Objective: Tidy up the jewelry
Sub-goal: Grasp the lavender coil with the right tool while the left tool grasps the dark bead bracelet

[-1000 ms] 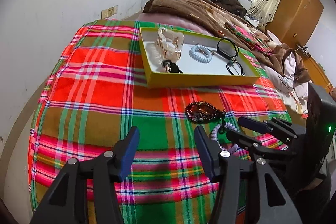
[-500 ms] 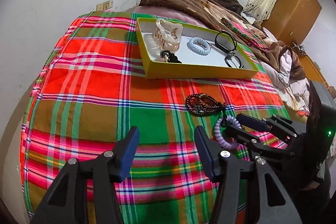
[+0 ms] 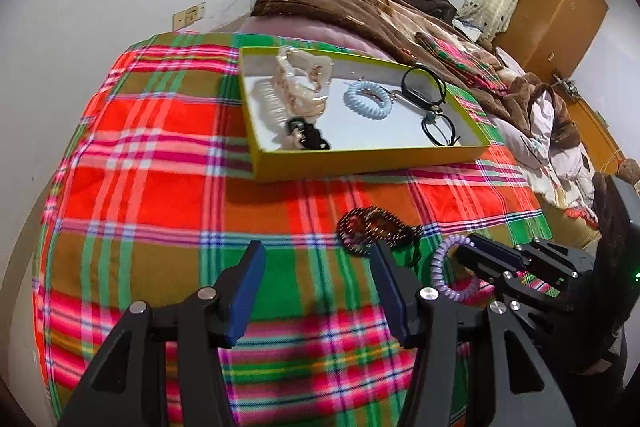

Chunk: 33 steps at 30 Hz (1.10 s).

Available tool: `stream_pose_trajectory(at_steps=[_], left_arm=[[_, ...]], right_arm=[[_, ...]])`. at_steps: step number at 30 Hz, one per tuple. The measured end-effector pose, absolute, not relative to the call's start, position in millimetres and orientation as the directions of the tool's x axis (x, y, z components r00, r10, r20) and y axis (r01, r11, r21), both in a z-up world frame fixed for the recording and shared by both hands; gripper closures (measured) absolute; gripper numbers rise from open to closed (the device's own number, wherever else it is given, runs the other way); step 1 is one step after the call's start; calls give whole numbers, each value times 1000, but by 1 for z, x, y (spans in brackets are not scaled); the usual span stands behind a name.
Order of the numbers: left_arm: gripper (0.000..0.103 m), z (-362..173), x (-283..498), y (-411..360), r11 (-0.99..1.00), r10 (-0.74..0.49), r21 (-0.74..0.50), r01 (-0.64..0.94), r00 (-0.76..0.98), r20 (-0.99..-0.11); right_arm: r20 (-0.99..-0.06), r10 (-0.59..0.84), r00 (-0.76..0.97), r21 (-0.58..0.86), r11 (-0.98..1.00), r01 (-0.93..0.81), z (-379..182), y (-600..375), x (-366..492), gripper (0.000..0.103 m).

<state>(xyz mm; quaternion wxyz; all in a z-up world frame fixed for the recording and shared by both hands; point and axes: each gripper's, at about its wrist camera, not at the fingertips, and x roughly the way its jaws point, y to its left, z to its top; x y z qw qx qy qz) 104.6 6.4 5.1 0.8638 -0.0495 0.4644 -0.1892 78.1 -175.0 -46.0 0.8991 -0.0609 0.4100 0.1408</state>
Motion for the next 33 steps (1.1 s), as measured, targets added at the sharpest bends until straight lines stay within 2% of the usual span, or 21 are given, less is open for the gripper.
stream_pose_trajectory(at_steps=[13, 24, 27, 29, 33], left_arm=[[46, -9, 131, -40, 921, -309, -152, 358, 436, -845], [47, -8, 114, -55, 909, -291, -107, 403, 428, -856], [47, -8, 106, -55, 907, -283, -97, 411, 420, -862], [47, -8, 101, -57, 905, -277, -92, 414, 414, -867], [47, -7, 90, -60, 890, -296, -102, 444, 394, -870]], right_arm=[[-726, 199, 658, 73, 974, -214, -40, -221, 76, 92], [-736, 269, 621, 152, 960, -236, -46, -233, 81, 91], [-746, 274, 607, 159, 959, -237, -49, -233, 81, 86], [-754, 275, 596, 153, 957, -247, -52, -230, 82, 75], [-764, 265, 589, 136, 957, -254, -55, -224, 85, 74]])
